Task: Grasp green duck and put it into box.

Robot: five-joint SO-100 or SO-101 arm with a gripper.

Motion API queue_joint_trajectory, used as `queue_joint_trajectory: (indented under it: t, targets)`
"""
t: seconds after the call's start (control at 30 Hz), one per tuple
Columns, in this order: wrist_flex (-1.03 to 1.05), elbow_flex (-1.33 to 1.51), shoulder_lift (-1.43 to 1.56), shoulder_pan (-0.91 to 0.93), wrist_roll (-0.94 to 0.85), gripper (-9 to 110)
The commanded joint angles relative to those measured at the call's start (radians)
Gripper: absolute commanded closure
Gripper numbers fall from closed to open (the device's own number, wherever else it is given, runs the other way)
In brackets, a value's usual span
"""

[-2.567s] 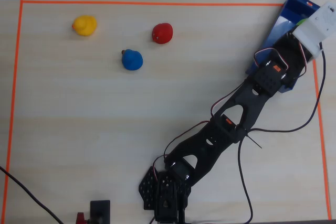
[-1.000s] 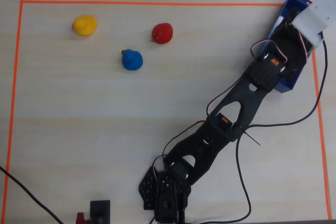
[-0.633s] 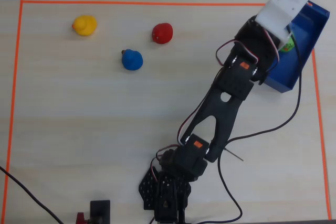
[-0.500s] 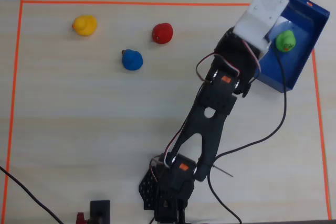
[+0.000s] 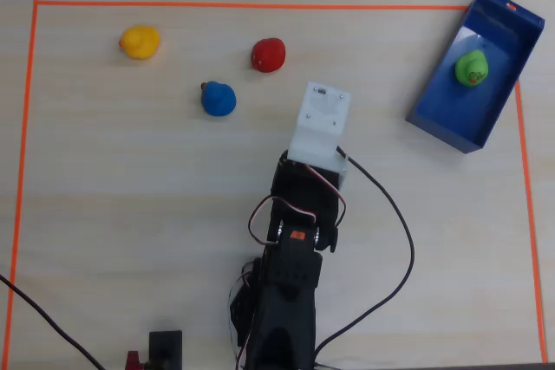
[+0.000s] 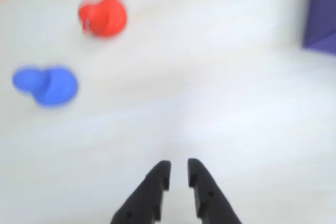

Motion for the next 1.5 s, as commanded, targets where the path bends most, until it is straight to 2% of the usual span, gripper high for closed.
queue_joint_trajectory:
  t: [0.0,0.17,0.4,1.0,1.47]
  targets:
    - [0.048,0.170,0.201,-0.095,-0.011,101]
    - [0.118,0.316,0.314,-0.176,-0.084,101]
    - [0.129,0.460,0.419,-0.179,-0.117,101]
    - [0.368,0.508,0.456,-0.258,-0.117,101]
    - [0.371,0.509,0.457,-0.259,-0.109,101]
